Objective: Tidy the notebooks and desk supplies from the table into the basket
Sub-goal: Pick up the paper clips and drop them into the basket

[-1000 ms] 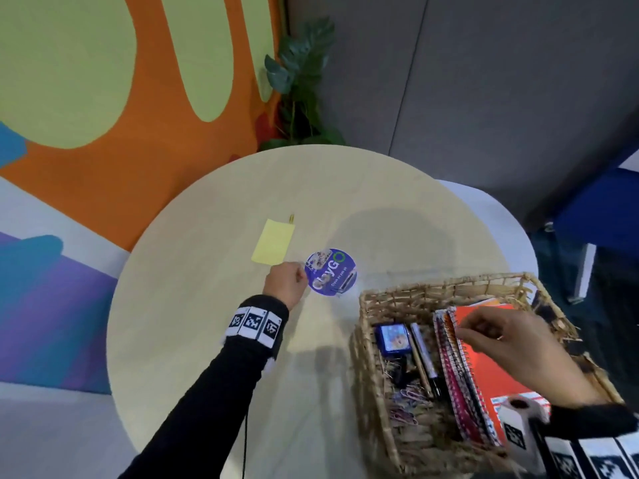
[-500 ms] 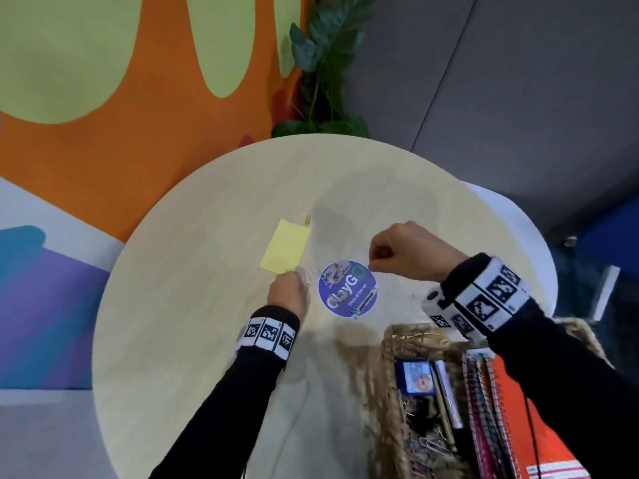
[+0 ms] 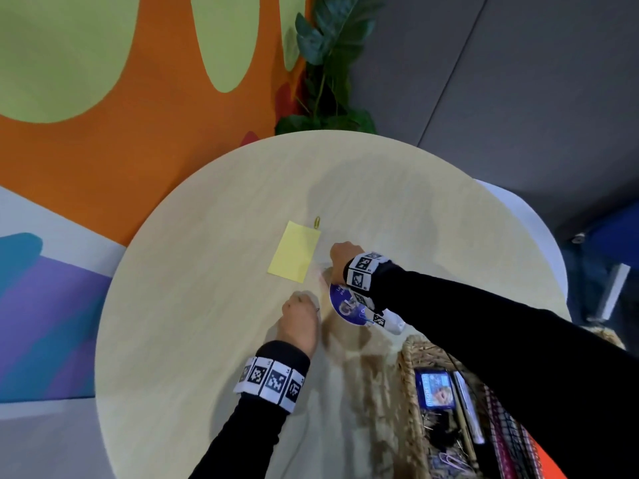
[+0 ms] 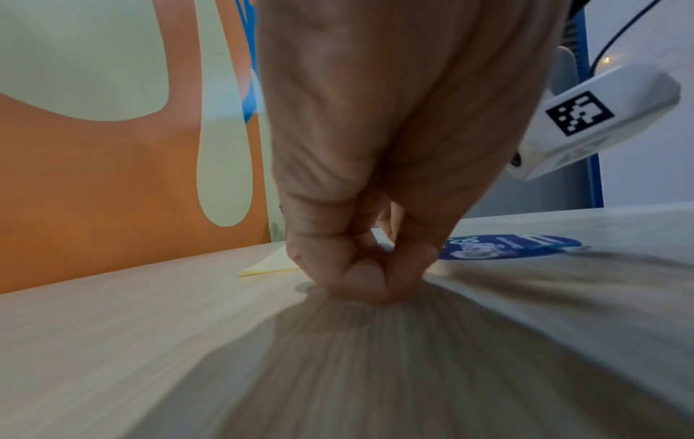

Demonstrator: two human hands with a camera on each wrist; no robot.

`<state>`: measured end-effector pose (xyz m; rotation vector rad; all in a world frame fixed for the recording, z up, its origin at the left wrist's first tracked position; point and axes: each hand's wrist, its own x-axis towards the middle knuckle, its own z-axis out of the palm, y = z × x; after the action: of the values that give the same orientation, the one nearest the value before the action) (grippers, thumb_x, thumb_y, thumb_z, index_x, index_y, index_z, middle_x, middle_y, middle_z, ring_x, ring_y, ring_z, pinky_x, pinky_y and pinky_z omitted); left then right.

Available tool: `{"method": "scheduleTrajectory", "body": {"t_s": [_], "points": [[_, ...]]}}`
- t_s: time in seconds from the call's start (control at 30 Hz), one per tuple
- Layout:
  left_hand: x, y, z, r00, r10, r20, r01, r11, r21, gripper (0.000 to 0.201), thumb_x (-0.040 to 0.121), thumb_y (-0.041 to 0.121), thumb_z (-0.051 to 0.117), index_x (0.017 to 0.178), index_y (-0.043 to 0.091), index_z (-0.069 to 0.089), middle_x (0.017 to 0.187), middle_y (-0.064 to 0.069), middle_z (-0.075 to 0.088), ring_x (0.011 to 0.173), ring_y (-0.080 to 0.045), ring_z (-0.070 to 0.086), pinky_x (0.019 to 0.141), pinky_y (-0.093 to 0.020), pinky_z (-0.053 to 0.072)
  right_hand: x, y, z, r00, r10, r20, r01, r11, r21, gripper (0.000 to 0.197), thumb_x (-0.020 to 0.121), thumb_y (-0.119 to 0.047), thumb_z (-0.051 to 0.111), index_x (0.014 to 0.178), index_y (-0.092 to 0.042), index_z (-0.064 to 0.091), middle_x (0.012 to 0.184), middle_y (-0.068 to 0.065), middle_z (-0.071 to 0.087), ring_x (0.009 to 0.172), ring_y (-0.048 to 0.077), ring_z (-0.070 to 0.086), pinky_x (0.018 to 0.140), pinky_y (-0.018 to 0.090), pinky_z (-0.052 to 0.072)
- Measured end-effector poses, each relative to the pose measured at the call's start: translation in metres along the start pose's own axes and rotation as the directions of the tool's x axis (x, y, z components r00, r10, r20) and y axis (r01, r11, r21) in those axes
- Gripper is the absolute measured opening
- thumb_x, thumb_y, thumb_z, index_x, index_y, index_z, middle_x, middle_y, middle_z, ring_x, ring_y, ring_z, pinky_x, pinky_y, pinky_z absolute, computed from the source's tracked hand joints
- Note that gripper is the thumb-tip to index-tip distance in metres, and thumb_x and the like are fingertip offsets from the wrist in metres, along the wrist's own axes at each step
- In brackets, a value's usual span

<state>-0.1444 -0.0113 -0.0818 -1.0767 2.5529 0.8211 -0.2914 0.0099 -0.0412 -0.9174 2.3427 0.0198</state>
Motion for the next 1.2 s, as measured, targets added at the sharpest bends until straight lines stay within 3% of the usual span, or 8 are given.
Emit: {"method": "scheduleTrajectory", "body": {"t_s": [0.37,0.5,0.6,0.7,0.77,0.9,1.07,1.2], "points": [[-0.043,-0.009,0.012,0.999,0.046,0.01,-0.045,0.989,-0.141,0.022,0.104,0.009,0.039,0.117,-0.001,0.053,0.117,-0.02,0.06,0.109,-0.035,0.058,0.09,-0.038,0.048,-0.014,0.007,-0.012,1.0,0.003,-0.005,-0.002,0.986,0.167,0.05,0.072,-0.019,0.076,0.116,-0.003,0.059,0.122,0.021,0.059,0.108,0.035,0.059,0.08,0.037,0.044],[-0.067,-0.006,0.016,0.993,0.113,-0.015,-0.114,0.979,-0.168,0.015,0.097,-0.003,0.047,0.109,-0.005,0.056,0.09,-0.01,0.062,0.097,-0.038,0.063,0.077,-0.036,0.045,-0.035,0.004,-0.046,0.999,-0.026,0.019,0.025,0.998,0.063,0.018,0.072,-0.017,0.076,0.077,-0.004,0.064,0.072,0.008,0.059,0.075,0.025,0.055,0.066,0.031,0.044],[-0.08,-0.008,0.021,0.982,0.18,-0.055,-0.187,0.96,-0.207,0.014,0.09,-0.009,0.055,0.099,0.002,0.056,0.082,-0.015,0.061,0.078,-0.033,0.063,0.065,-0.029,0.039,-0.082,0.015,-0.07,0.993,-0.121,-0.006,0.12,0.992,-0.048,0.013,0.077,-0.014,0.07,0.08,-0.002,0.068,0.075,0.011,0.067,0.069,0.023,0.059,0.063,0.029,0.048],[-0.091,-0.006,0.02,0.973,0.221,-0.064,-0.23,0.942,-0.243,0.006,0.092,-0.001,0.057,0.098,0.0,0.06,0.089,-0.023,0.07,0.083,-0.038,0.068,0.074,-0.039,0.054,-0.151,0.044,-0.066,0.975,-0.221,-0.008,0.22,0.974,-0.044,0.005,0.074,-0.011,0.066,0.071,-0.013,0.063,0.07,0.006,0.063,0.063,0.021,0.057,0.058,0.024,0.042],[-0.1,0.001,0.015,0.953,0.278,-0.12,-0.298,0.932,-0.208,0.005,0.091,-0.001,0.062,0.095,-0.001,0.065,0.092,-0.022,0.071,0.082,-0.034,0.065,0.078,-0.036,0.049,-0.195,0.067,-0.049,0.974,-0.228,0.015,0.228,0.973,-0.024,0.004,0.073,-0.011,0.063,0.07,-0.014,0.063,0.064,0.0,0.057,0.056,0.017,0.051,0.051,0.021,0.037],[-0.122,0.025,0.0,0.872,0.443,-0.21,-0.482,0.854,-0.198,0.005,0.086,-0.004,0.068,0.088,0.001,0.069,0.085,-0.015,0.07,0.071,-0.017,0.053,0.064,-0.016,0.031,-0.248,0.106,0.014,0.962,-0.178,0.208,0.191,0.981,-0.044,0.003,0.075,-0.01,0.065,0.073,-0.012,0.067,0.076,0.011,0.068,0.066,0.018,0.052,0.058,0.024,0.038],[-0.156,0.052,-0.01,0.836,0.514,-0.194,-0.548,0.797,-0.254,0.005,0.087,0.004,0.072,0.089,0.008,0.069,0.079,0.002,0.068,0.067,0.005,0.059,0.067,-0.005,0.044,-0.255,0.117,0.075,0.923,-0.085,0.374,0.195,0.944,-0.267,0.011,0.079,-0.014,0.069,0.087,-0.005,0.067,0.088,0.014,0.065,0.075,0.03,0.057,0.067,0.037,0.053],[-0.188,0.067,-0.014,0.807,0.582,-0.1,-0.587,0.772,-0.243,0.008,0.085,0.003,0.071,0.087,0.01,0.067,0.078,0.003,0.068,0.074,-0.009,0.065,0.065,-0.006,0.043,-0.247,0.114,0.094,0.942,-0.038,0.335,0.171,0.91,-0.379,0.023,0.081,-0.009,0.064,0.104,-0.003,0.064,0.109,0.015,0.066,0.096,0.035,0.064,0.073,0.04,0.054]]}}
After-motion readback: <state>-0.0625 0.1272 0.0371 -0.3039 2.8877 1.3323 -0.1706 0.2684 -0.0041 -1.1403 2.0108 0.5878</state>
